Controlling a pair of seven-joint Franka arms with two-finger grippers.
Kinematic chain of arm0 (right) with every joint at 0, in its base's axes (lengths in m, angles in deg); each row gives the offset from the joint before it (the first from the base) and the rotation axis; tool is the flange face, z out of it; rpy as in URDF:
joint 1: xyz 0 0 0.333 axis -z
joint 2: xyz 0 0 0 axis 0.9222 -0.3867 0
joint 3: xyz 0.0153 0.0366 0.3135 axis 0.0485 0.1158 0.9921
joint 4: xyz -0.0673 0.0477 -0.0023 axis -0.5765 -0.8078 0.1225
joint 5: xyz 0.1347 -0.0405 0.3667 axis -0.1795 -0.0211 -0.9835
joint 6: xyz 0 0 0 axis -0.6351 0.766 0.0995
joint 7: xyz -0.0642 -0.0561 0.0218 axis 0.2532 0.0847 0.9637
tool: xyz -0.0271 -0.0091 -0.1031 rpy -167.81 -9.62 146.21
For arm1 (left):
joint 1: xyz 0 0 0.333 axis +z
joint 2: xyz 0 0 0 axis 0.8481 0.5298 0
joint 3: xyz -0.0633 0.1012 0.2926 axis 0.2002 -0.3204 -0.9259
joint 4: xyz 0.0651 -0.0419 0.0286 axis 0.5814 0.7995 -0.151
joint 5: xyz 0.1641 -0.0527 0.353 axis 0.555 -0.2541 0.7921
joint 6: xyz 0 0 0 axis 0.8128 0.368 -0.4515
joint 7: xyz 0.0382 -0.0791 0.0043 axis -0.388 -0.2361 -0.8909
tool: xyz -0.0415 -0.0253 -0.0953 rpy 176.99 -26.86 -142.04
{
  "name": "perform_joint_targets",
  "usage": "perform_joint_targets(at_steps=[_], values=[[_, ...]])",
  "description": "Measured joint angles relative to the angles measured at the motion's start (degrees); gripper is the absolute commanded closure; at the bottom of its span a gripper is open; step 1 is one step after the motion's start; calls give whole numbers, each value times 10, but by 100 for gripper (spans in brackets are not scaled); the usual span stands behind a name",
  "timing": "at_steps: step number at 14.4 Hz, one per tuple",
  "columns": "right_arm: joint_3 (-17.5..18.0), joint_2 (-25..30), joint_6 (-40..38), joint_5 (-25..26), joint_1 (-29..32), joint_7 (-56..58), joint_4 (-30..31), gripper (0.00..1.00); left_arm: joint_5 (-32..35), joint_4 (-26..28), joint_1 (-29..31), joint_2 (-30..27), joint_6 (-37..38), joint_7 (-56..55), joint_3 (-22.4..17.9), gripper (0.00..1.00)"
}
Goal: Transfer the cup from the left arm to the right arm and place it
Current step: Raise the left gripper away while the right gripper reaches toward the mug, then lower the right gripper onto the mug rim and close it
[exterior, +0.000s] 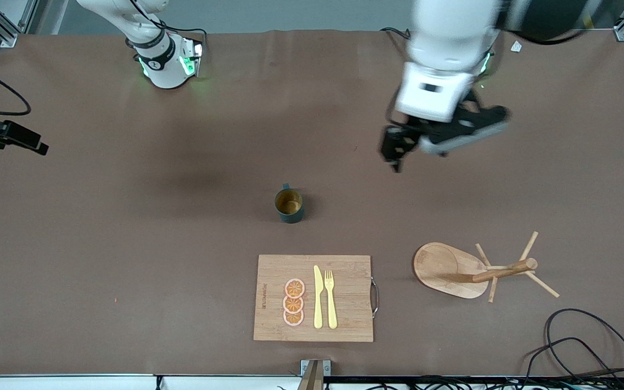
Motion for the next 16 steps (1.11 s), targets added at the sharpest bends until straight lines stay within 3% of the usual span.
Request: perform_joint_targets(at_steps=[5, 11, 16], values=[[6, 0, -9, -1, -71, -171, -3, 0, -47, 1, 125, -23, 85, 195, 1, 0], [8, -8, 39, -2, -161, -354, -8, 0, -48, 3, 141, -29, 137, 250, 3, 0], [11, -90, 144, -3, -285, -523, -6, 0, -48, 3, 162, -30, 151, 308, 3, 0]])
